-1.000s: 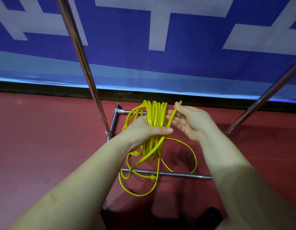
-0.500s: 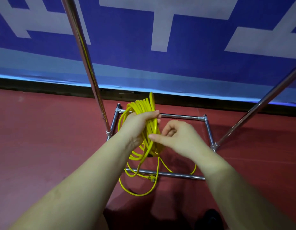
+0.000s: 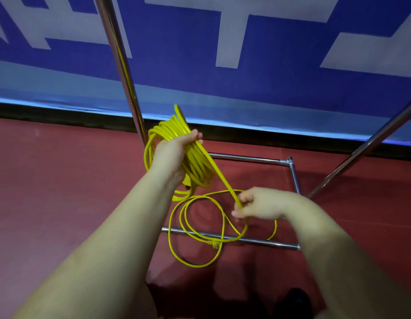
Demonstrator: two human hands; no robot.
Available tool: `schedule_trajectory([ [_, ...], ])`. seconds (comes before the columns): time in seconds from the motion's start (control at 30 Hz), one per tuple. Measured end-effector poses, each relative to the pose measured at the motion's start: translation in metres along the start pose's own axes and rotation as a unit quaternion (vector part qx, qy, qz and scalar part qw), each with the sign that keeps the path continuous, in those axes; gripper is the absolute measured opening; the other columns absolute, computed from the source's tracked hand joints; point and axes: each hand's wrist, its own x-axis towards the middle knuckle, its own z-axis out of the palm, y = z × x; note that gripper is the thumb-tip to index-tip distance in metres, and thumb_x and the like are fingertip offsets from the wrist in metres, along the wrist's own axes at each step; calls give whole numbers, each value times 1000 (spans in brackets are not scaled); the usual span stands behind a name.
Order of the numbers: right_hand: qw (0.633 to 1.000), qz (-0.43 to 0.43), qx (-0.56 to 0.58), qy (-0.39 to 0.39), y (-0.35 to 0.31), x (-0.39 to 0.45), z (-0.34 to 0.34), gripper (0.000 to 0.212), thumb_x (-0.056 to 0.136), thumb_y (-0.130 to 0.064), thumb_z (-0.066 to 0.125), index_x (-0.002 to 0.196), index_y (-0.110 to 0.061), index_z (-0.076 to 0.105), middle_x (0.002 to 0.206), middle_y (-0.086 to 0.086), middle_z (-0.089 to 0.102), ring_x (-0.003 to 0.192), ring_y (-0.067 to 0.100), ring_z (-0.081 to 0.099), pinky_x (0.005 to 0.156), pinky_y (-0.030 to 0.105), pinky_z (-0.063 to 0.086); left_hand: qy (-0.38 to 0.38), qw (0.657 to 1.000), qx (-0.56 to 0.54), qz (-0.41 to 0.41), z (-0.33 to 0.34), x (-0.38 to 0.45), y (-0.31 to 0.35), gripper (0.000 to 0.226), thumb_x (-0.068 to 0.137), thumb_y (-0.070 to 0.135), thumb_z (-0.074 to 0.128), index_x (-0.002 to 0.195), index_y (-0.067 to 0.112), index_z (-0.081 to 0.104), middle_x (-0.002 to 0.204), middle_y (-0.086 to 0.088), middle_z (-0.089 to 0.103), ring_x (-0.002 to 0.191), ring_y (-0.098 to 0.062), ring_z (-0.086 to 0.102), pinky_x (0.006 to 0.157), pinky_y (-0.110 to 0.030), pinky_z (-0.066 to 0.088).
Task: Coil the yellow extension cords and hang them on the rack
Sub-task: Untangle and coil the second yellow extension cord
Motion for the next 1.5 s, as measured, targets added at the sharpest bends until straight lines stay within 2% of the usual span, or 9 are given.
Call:
schedule_trajectory([
  [0.33, 965, 65, 238, 93, 19, -24, -46, 9, 91, -9, 58, 82, -6, 60, 71, 5, 69, 53, 7, 65, 51, 17, 53, -35, 993, 69, 88, -13, -3, 12, 16, 81, -5, 64, 94, 6, 63, 69, -5, 67, 66, -18, 65, 79, -38, 51],
  [0.57, 742, 34, 632, 218, 5, -28, -64, 21, 94, -20, 51, 76, -11, 57, 48, -7, 60, 39, 0, 54, 41, 10, 44, -43, 949, 260, 174, -6, -19, 9, 20, 80, -7, 64, 99, -1, 62, 71, 10, 72, 69, -20, 61, 60, -27, 55],
  [0.7, 650, 36, 719, 243, -9, -20, -55, 18, 92, -16, 56, 75, -9, 56, 46, -4, 61, 42, 2, 60, 43, 12, 48, -104, 937, 308, 125, 0, -28, -2, 14, 81, -3, 66, 86, 10, 70, 82, 5, 74, 75, -24, 64, 74, -49, 56],
  [0.93, 721, 86, 648, 229, -17, -6, -44, 26, 91, -34, 57, 71, -17, 55, 45, -13, 59, 28, 0, 37, 41, 13, 21, -220, 905, 363, 34, 12, -44, -30, 14, 81, 3, 69, 93, 11, 67, 93, -3, 74, 78, -17, 68, 77, -39, 56],
  [1.07, 602, 58, 760, 237, -18, -5, -45, 22, 91, -21, 59, 72, -11, 55, 46, -3, 61, 28, 0, 39, 31, 6, 28, -238, 898, 368, 27, 19, -48, -41, 18, 81, 4, 71, 77, 20, 64, 69, 6, 69, 65, -10, 64, 67, -27, 54],
  [1.2, 453, 56, 856, 243, -8, -7, -50, 20, 89, -13, 61, 73, -3, 54, 47, 8, 61, 29, 4, 46, 34, 9, 39, -242, 914, 327, -4, 24, -47, -46, 10, 81, 3, 69, 86, 11, 66, 92, -15, 72, 89, -31, 69, 87, -43, 55],
  [1.3, 383, 37, 894, 229, -1, -8, -52, 18, 89, -7, 60, 78, 6, 55, 59, 14, 61, 35, 14, 56, 35, 16, 45, -267, 912, 310, -23, 28, -50, -46, 13, 81, -3, 67, 80, 11, 67, 85, -8, 74, 79, -17, 70, 82, -32, 57],
  [1.4, 409, 9, 887, 213, -3, -12, -51, 16, 92, -4, 55, 80, 7, 55, 61, 15, 63, 40, 18, 61, 40, 20, 51, -249, 917, 311, -15, 33, -52, -48, 9, 79, -2, 69, 81, 6, 68, 76, -3, 73, 71, -16, 68, 81, -36, 56],
  [1.5, 596, 17, 766, 241, -10, -18, -49, 21, 94, -17, 53, 77, -5, 55, 53, 5, 64, 43, 10, 61, 46, 18, 52, -178, 950, 255, -12, 35, -46, -47, 6, 79, -2, 68, 82, 3, 68, 73, -4, 72, 68, -19, 65, 82, -42, 53],
])
